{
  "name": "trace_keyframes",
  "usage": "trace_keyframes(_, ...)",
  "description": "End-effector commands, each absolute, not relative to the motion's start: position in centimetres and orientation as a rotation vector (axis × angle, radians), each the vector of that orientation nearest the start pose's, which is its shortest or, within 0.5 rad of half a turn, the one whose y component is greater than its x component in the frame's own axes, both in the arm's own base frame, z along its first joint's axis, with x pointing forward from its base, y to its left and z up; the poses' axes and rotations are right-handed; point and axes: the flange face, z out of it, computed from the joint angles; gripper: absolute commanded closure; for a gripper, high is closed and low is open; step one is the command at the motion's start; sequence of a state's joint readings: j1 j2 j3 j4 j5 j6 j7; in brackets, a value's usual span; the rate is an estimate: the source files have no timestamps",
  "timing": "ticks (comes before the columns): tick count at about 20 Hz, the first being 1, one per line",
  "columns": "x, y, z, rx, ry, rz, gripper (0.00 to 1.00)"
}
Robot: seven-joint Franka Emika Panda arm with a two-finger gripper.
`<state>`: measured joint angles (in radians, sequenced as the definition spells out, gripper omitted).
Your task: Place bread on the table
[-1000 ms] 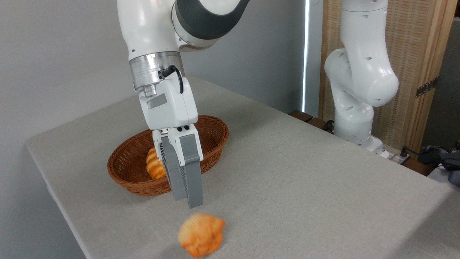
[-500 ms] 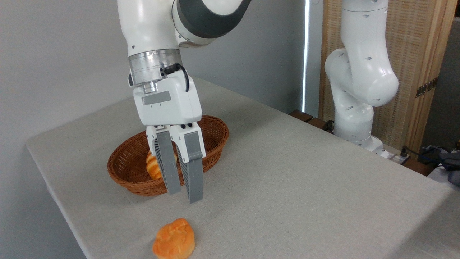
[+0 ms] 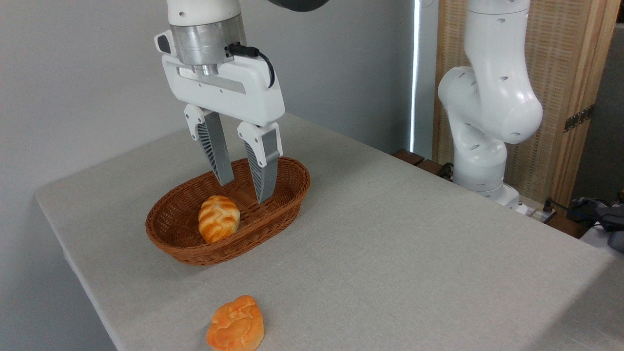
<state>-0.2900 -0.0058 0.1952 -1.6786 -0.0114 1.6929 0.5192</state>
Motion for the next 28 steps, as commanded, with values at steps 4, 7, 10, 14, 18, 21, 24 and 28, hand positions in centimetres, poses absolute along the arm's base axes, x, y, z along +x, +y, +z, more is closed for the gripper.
trace_keyframes(4, 54.0, -6.4, 60.3, -3.125, 0.908, 0.032, 0.0)
trace_keyframes(7, 54.0, -6.8, 60.9, -3.116, 0.938, 0.014, 0.0)
trace_keyframes(10, 54.0, -6.9, 61.9, -3.105, 0.95, -0.019, 0.0)
trace_keyframes(14, 54.1, -5.2, 63.1, -3.054, 1.084, -0.071, 0.0)
trace_keyframes(18, 54.1, -4.7, 63.5, -3.043, 1.075, -0.086, 0.0)
trace_keyframes(21, 54.1, -5.1, 63.5, -3.022, 1.083, -0.084, 0.0)
trace_keyframes(24, 54.4, -5.0, 63.1, -2.961, 1.072, -0.051, 0.0)
trace_keyframes(28, 54.8, -4.9, 62.9, -2.952, 1.068, -0.081, 0.0)
